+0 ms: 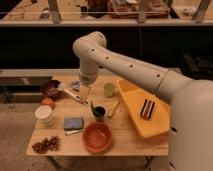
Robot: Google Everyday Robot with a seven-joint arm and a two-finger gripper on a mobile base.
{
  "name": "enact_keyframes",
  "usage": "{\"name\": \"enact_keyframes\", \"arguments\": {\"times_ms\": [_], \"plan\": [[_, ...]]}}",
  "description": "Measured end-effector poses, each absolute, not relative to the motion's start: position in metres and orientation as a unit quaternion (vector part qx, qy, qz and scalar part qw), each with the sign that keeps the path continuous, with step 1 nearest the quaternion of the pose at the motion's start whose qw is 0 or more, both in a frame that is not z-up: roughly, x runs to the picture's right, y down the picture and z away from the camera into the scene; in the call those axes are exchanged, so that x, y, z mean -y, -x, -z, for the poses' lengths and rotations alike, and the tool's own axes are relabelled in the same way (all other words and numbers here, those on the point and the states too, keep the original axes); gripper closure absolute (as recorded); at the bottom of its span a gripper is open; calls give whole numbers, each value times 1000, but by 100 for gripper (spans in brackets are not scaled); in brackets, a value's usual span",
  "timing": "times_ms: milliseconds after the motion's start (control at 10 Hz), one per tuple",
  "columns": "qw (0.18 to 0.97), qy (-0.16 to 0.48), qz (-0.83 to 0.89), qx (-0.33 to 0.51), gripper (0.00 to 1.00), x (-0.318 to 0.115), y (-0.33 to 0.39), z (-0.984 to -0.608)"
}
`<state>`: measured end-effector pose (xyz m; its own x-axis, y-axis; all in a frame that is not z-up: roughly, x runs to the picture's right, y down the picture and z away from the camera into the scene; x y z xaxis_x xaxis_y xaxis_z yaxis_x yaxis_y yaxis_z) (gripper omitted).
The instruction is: Place towel in paper cup
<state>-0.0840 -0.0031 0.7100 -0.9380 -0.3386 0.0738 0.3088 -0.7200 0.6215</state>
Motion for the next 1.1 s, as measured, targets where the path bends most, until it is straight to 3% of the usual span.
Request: {"name": "enact_keyframes", "arguments": {"times_ms": [600,800,1100], "plan": [[175,-23,927,331,20,3,84,-710],[182,-24,930,318,33,7,77,-714],[196,-26,942,270,63,27,45,-733]]}}
